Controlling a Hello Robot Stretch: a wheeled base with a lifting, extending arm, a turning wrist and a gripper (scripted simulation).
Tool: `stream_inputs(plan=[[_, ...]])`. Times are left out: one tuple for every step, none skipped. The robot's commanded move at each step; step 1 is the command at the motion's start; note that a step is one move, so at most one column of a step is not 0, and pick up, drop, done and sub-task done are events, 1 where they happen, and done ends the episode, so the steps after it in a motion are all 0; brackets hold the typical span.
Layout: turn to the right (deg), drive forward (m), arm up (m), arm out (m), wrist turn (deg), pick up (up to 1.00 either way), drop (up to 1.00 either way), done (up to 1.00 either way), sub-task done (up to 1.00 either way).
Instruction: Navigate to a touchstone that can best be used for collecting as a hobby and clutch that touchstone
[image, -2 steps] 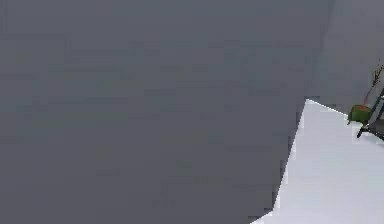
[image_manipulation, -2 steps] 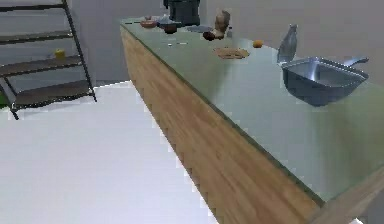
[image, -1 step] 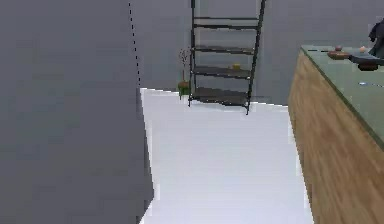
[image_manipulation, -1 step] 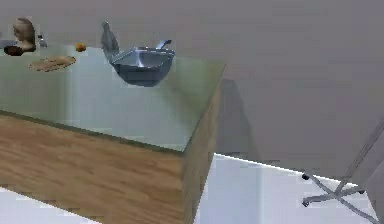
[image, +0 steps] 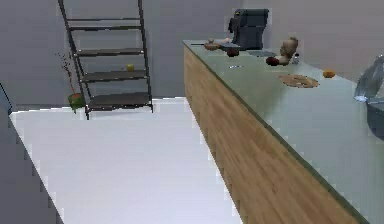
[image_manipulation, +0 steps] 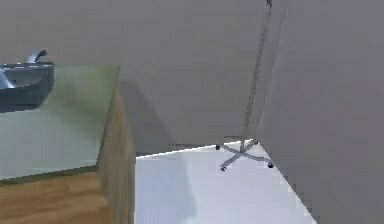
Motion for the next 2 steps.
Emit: stream_inputs(plan=[[0.0, 0.75, 0.0, 0.0, 0.0, 0.0, 0.0, 0.0, 0.0], [-42.0, 0.0, 0.0, 0.0, 0.0, 0.0, 0.0, 0.0, 0.0]])
